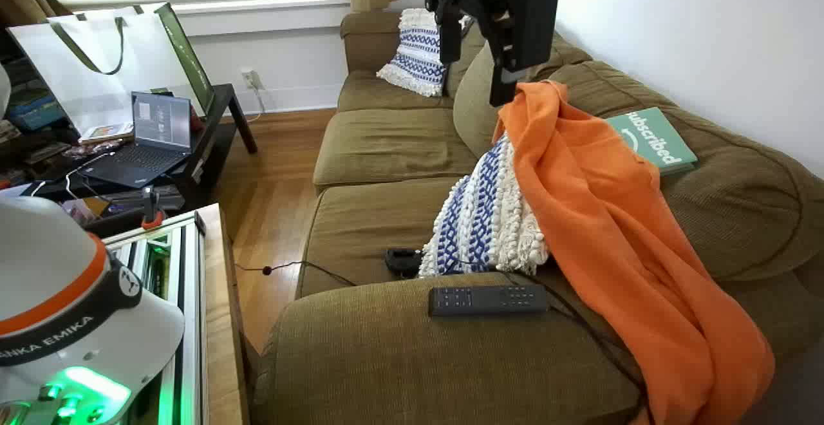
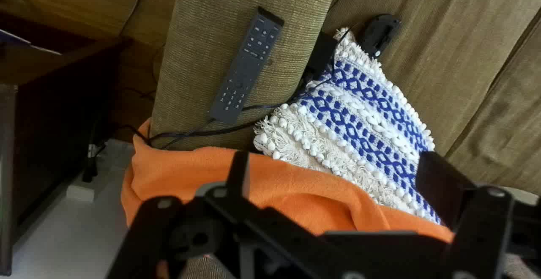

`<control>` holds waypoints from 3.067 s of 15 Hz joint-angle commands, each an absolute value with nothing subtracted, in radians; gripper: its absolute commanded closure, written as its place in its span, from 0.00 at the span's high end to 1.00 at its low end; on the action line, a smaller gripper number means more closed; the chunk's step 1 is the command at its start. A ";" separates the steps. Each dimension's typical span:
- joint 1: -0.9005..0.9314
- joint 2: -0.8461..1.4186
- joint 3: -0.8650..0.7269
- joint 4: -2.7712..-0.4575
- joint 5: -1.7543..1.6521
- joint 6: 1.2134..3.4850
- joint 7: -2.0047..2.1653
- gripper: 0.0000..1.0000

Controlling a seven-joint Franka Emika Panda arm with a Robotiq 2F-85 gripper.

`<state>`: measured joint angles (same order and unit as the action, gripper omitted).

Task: Use the orange towel to cover the book

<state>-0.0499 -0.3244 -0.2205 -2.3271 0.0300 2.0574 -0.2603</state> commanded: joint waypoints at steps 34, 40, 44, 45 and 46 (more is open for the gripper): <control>-0.043 0.449 -0.001 -1.563 -0.171 2.186 -0.731 1.00; -0.063 0.516 0.006 -1.508 -0.161 2.189 -0.714 1.00; -0.082 0.576 0.007 -1.453 -0.151 2.189 -0.715 1.00; -0.082 0.578 0.008 -1.449 -0.150 2.189 -0.715 1.00; -0.082 0.578 0.009 -1.445 -0.150 2.188 -0.715 1.00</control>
<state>-0.0711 0.5778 -0.0049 -1.4479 -0.1408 2.1915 -0.7196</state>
